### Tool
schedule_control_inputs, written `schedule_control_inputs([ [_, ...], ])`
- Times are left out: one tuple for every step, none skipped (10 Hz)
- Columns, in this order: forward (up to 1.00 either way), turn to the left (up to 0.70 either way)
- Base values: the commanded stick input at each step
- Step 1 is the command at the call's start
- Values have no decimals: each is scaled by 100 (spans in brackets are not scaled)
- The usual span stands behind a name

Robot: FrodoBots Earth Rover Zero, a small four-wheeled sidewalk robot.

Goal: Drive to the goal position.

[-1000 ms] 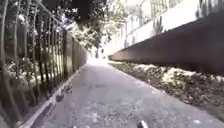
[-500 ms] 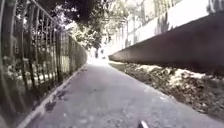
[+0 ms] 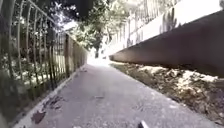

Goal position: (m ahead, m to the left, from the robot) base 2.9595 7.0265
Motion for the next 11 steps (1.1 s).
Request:
schedule_control_inputs([
  [50,0],
  [50,0],
  [50,0],
  [50,0],
  [50,0],
  [59,0],
  [70,0],
  [70,0],
  [70,4],
  [70,17],
  [70,33],
])
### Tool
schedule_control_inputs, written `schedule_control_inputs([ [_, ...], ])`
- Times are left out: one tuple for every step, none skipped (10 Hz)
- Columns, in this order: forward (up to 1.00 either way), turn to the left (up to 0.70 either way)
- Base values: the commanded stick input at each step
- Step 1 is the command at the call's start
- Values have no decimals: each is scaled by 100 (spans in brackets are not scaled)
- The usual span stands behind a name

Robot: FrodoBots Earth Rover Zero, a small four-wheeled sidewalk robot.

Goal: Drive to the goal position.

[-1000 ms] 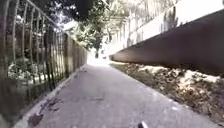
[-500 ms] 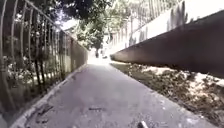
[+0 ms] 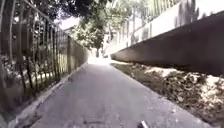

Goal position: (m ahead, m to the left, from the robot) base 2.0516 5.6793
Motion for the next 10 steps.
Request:
schedule_control_inputs([
  [70,35],
  [70,7],
  [70,12],
  [70,17],
  [70,11],
  [70,3],
  [70,14],
  [70,8],
  [70,8],
  [70,0],
])
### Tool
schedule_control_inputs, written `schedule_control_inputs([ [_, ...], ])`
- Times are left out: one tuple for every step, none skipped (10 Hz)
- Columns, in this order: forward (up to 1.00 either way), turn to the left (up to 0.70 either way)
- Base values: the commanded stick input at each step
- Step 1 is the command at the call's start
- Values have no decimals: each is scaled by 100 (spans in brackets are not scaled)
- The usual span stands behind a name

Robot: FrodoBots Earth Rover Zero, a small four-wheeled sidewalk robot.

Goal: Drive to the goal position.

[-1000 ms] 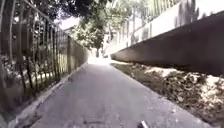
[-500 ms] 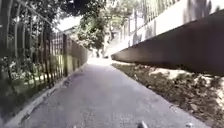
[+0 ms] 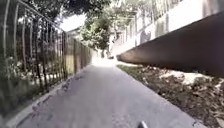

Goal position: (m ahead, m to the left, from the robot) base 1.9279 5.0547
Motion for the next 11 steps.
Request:
schedule_control_inputs([
  [70,0],
  [70,1],
  [70,12],
  [70,11],
  [70,4],
  [70,11],
  [70,6],
  [70,1],
  [70,0],
  [70,5],
  [70,4],
])
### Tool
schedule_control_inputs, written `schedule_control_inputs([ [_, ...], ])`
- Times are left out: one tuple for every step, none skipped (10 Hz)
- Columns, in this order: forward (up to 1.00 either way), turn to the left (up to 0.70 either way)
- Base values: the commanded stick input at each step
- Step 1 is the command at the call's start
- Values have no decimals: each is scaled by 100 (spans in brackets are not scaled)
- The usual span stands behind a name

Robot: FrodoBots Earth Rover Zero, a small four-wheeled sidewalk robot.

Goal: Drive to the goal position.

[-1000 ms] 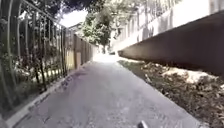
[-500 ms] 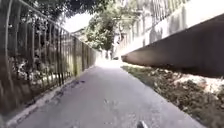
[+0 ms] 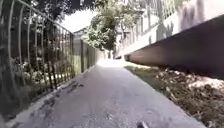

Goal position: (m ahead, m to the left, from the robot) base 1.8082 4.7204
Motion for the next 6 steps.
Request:
schedule_control_inputs([
  [70,9],
  [70,8],
  [70,3],
  [70,8],
  [70,6],
  [70,12],
])
